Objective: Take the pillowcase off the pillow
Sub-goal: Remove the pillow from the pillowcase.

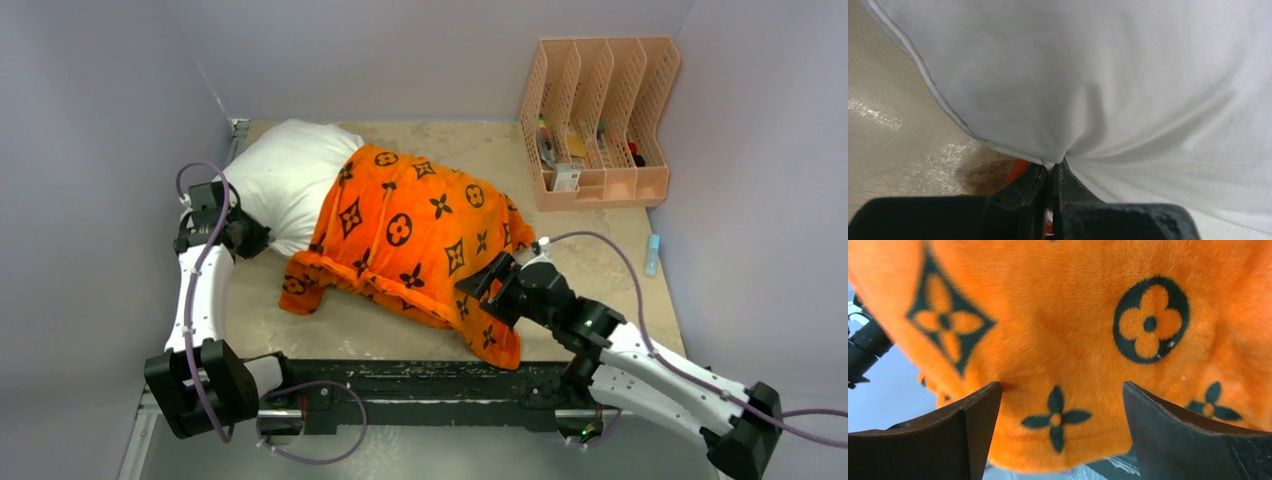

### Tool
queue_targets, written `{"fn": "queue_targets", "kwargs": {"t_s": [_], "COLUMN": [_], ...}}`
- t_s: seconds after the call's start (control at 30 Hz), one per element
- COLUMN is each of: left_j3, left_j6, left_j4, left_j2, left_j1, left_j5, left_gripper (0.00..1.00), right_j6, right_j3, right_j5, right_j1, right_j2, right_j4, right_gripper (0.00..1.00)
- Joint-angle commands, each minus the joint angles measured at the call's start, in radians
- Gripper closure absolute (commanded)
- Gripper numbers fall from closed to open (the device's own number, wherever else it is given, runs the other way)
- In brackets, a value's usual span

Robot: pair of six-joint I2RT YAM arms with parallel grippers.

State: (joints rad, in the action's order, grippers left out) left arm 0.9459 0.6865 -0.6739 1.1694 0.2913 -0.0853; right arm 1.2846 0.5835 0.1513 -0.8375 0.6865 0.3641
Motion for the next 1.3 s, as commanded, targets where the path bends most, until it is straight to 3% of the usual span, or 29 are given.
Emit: {"fn": "queue_targets", "kwargs": {"t_s": [0.0,0.1,0.13,0.2,0.23,0.27,0.4,0.5,0.6,0.83,0.93,1.0,1.1,1.13,1.2,1.23,1.27], "left_j3": [0.015,0.01,0.011,0.018,0.022,0.024,0.036,0.034,0.029,0.032,0.034,0.041,0.048,0.049,0.048,0.046,0.045], "left_j6": [-0.025,-0.018,-0.017,-0.016,-0.018,-0.021,-0.043,-0.046,-0.045,-0.061,-0.063,-0.066,-0.068,-0.068,-0.067,-0.065,-0.064], "left_j4": [0.025,0.033,0.034,0.026,0.021,0.018,0.002,0.0,0.005,-0.014,-0.018,-0.019,-0.021,-0.024,-0.026,-0.023,-0.021], "left_j2": [-0.021,-0.015,-0.016,-0.021,-0.026,-0.033,-0.051,-0.047,-0.042,-0.044,-0.042,-0.045,-0.044,-0.042,-0.044,-0.046,-0.046], "left_j1": [0.016,0.016,0.017,0.016,0.016,0.016,0.016,0.017,0.016,0.016,0.017,0.016,0.017,0.017,0.016,0.017,0.017], "left_j5": [-0.004,-0.02,-0.02,0.014,0.039,0.066,0.14,0.164,0.168,0.201,0.201,0.184,0.153,0.143,0.13,0.124,0.116], "left_gripper": [1.0,1.0,1.0,1.0,1.0,1.0,1.0,1.0,1.0,1.0,1.0,1.0,1.0,1.0,1.0,1.0,1.0], "right_j6": [0.178,0.116,0.113,0.091,0.087,0.086,-0.072,-0.168,-0.237,-0.13,-0.156,-0.256,-0.349,-0.34,-0.316,-0.276,-0.229], "right_j3": [-0.166,-0.189,-0.167,-0.143,-0.145,-0.148,0.023,0.236,0.374,0.453,0.47,0.461,0.437,0.416,0.339,0.285,0.217], "right_j5": [-0.125,-0.264,-0.303,-0.315,-0.283,-0.229,0.184,0.477,0.646,0.759,0.744,0.655,0.355,0.264,0.067,0.021,-0.058], "right_j1": [0.0,0.001,0.003,0.004,0.004,0.005,0.01,0.041,0.08,0.097,0.096,0.096,0.096,0.097,0.097,0.096,0.096], "right_j2": [0.102,0.304,0.365,0.418,0.403,0.362,0.111,0.045,0.027,-0.048,-0.05,-0.02,0.058,0.067,0.054,0.035,0.012], "right_j4": [-0.542,-0.826,-0.832,-0.82,-0.791,-0.737,-0.116,0.307,0.546,0.792,0.801,0.703,0.509,0.431,0.239,0.141,0.054], "right_gripper": [0.12,0.37,0.49,0.88,1.0,1.0,1.0,1.0,1.0,1.0,1.0,1.0,1.0,0.87,0.33,0.21,0.17]}}
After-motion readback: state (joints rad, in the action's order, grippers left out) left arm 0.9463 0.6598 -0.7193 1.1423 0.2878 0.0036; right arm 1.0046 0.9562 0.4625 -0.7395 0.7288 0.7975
